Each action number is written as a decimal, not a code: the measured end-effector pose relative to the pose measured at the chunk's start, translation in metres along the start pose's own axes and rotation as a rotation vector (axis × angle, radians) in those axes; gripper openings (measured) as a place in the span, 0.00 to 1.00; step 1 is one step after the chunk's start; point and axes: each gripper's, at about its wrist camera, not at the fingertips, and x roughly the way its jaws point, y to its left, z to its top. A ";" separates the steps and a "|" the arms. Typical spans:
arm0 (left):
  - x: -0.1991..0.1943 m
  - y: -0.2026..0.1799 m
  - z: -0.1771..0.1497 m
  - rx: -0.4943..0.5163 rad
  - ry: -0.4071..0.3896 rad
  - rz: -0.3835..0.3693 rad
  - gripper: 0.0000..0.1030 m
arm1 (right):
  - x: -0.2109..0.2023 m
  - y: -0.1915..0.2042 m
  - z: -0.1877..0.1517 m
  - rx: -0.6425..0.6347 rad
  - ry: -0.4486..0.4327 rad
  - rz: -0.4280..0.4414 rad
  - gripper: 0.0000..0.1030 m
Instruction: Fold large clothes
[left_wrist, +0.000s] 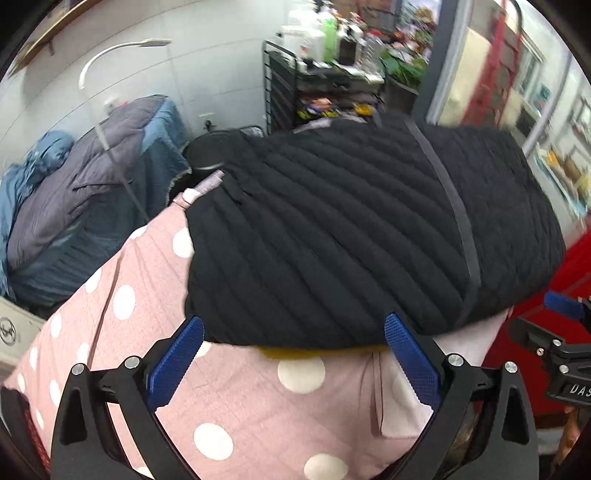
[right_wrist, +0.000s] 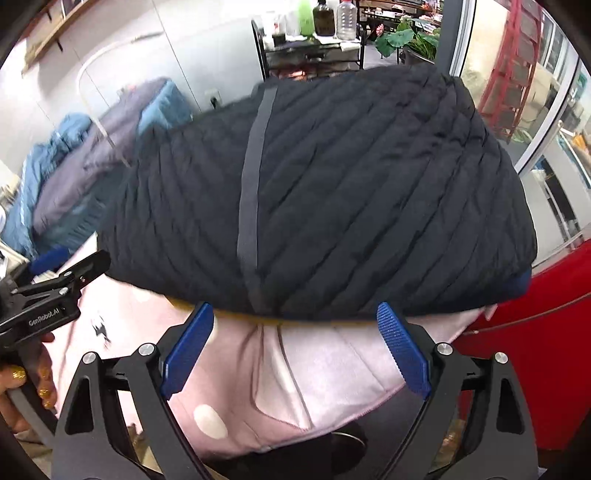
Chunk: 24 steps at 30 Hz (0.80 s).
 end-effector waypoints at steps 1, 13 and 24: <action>0.001 -0.004 -0.002 0.017 0.009 -0.001 0.94 | -0.001 0.002 -0.004 -0.002 0.003 -0.007 0.87; -0.002 -0.032 -0.015 0.158 0.029 0.008 0.94 | -0.008 0.009 -0.015 0.019 0.000 -0.071 0.87; -0.009 -0.031 -0.017 0.147 0.009 -0.004 0.94 | -0.013 0.008 -0.008 0.024 -0.003 -0.076 0.87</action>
